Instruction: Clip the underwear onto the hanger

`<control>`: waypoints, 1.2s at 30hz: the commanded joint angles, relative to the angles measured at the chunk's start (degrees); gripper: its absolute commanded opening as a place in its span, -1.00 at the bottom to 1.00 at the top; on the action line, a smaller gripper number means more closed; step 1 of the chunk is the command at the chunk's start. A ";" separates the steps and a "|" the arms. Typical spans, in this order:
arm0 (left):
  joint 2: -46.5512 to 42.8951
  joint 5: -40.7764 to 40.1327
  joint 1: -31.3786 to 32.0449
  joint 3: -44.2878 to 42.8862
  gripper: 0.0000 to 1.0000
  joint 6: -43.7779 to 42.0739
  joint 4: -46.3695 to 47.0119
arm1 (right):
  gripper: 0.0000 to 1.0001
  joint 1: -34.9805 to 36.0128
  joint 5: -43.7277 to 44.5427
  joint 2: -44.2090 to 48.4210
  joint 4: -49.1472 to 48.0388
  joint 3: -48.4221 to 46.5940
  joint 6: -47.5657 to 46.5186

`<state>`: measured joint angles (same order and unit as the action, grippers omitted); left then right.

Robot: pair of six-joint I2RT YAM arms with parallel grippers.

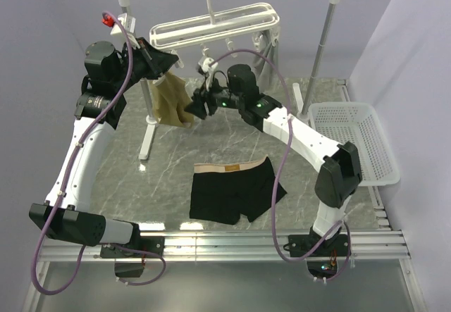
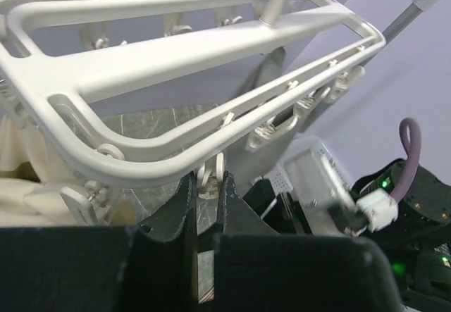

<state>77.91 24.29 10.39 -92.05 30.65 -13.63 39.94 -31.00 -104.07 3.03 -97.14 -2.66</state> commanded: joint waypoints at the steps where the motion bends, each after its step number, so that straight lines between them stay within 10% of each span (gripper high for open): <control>1: -0.30 0.67 0.15 -0.23 -0.99 -0.60 1.68 | 0.23 -0.30 -1.52 7.12 5.04 6.14 -2.88; 11: -0.65 1.11 0.24 0.29 -0.99 -0.59 2.29 | 0.60 4.09 7.17 10.39 13.32 27.61 -9.29; 36: -1.53 1.02 0.24 1.08 -0.99 -1.47 1.76 | 0.86 11.12 26.17 -7.11 10.42 23.49 -2.00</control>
<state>77.84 24.38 10.39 -91.18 29.98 -13.61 51.20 -5.56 -110.13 15.59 -71.16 -4.34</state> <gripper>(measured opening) 0.084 0.928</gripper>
